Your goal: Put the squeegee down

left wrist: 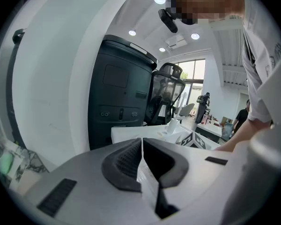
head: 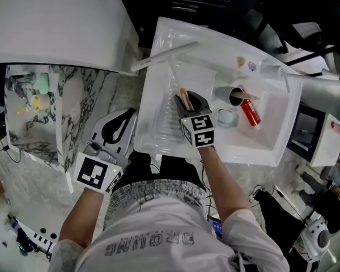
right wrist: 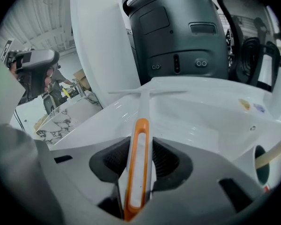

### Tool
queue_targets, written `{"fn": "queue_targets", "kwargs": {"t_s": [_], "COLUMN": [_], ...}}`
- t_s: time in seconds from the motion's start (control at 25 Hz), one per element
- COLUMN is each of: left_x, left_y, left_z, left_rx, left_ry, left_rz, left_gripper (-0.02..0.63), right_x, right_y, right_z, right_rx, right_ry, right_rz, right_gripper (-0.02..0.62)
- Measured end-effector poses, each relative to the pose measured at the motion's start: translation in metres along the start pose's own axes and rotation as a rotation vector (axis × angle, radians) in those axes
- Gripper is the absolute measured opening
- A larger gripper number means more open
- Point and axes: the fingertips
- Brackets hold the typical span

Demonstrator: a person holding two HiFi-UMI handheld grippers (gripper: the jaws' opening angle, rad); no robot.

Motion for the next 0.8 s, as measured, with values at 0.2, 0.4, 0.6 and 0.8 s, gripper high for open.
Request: {"fn": "queue_targets", "kwargs": {"t_s": [0.2,0.4,0.6,0.8], "left_x": [0.0009,0.0008,0.0009,0.0014], "left_y": [0.0003,0.0002,-0.0007,-0.0015], "left_z": [0.0005,0.0018,0.0033,0.003], "left_rx": [-0.001,-0.003,-0.004,-0.005], "left_ry": [0.0,-0.002,-0.002,-0.003], "left_rz": [0.002,0.004,0.01,0.015], "left_gripper": [0.023,0.021,0.023,0.021], "right_x": [0.0,0.0006,-0.0002,-0.0021], "right_y": [-0.0022,-0.0042,-0.0051,-0.0044], "right_z": [0.0039,0.0051,0.0049,0.004], "right_rx": [-0.016,-0.018,-0.011,-0.003], "right_ry": [0.004,0.004,-0.002,-0.018], "right_rz": [0.009,0.018,0.021,0.002], "right_gripper": [0.14,0.141,0.143,0.176]}}
Point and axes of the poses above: the fingertips, and each gripper's own axes: y backward along the fingers, x to its right, z out of its underside, and after that the axes turned 15 degrees about y, right-handed
